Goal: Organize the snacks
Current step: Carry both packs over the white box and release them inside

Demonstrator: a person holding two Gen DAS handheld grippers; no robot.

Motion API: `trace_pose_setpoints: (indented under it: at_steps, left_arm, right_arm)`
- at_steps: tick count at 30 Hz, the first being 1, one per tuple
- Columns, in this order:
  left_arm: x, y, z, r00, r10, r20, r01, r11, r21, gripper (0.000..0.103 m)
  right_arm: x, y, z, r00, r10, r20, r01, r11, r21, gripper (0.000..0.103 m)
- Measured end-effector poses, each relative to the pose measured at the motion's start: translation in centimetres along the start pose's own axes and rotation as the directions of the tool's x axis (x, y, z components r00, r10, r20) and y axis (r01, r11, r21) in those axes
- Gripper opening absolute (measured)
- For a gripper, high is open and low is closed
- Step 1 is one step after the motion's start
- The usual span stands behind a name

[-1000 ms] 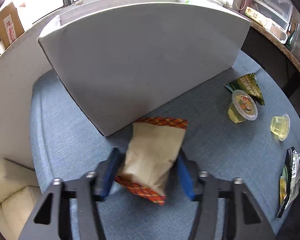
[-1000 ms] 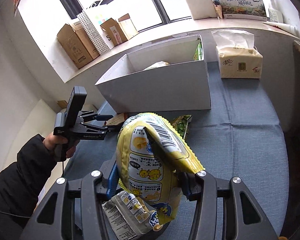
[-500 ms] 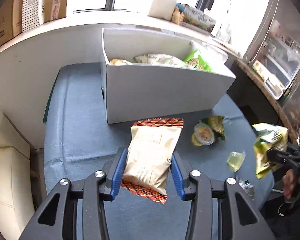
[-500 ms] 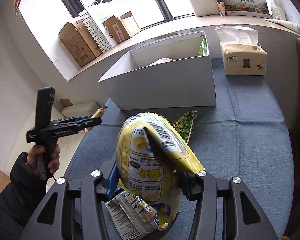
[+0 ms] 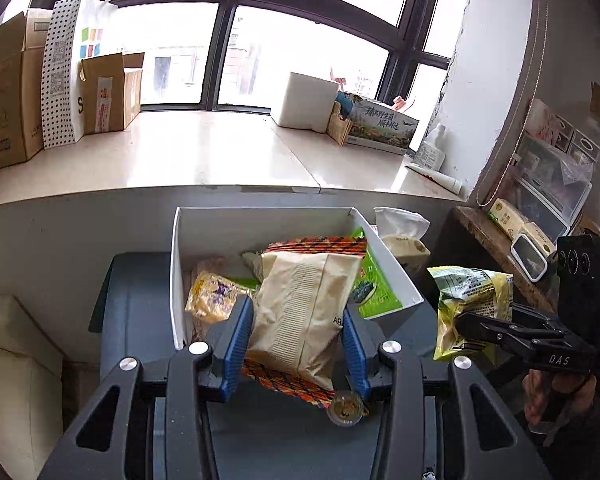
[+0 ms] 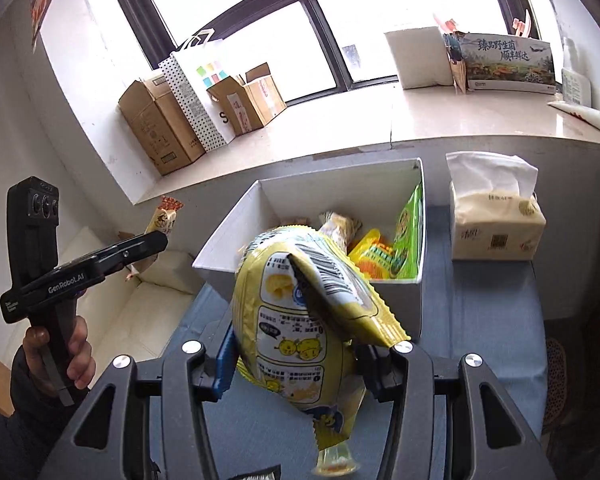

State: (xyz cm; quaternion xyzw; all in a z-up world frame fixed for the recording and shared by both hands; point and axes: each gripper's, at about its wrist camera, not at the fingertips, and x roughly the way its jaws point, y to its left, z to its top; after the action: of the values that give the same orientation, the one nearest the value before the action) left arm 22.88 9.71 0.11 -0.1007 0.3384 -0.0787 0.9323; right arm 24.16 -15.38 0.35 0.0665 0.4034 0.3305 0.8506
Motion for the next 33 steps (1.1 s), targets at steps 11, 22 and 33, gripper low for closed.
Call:
trace_pose_setpoints:
  at_steps: [11, 22, 33]
  left_arm:
    - [13.7, 4.3, 6.4, 0.978, 0.118, -0.172, -0.126, 0.992, -0.034, 0.082]
    - [12.4, 6.1, 5.5, 0.982, 0.135, -0.133, -0.146, 0.986, -0.083, 0.103]
    - [2.0, 1.4, 2.4, 0.997, 0.080, -0.016, -0.080, 0.997, 0.006, 0.103]
  right_arm:
    - [8.3, -2.4, 9.4, 0.995, -0.077, -0.063, 0.077, 0.997, 0.000, 0.089]
    - [6.4, -2.1, 9.1, 0.995, -0.104, -0.006, 0.104, 0.995, -0.006, 0.103]
    - [-1.2, 1.2, 4.6, 0.995, 0.037, 0.094, -0.032, 0.998, -0.057, 0.103]
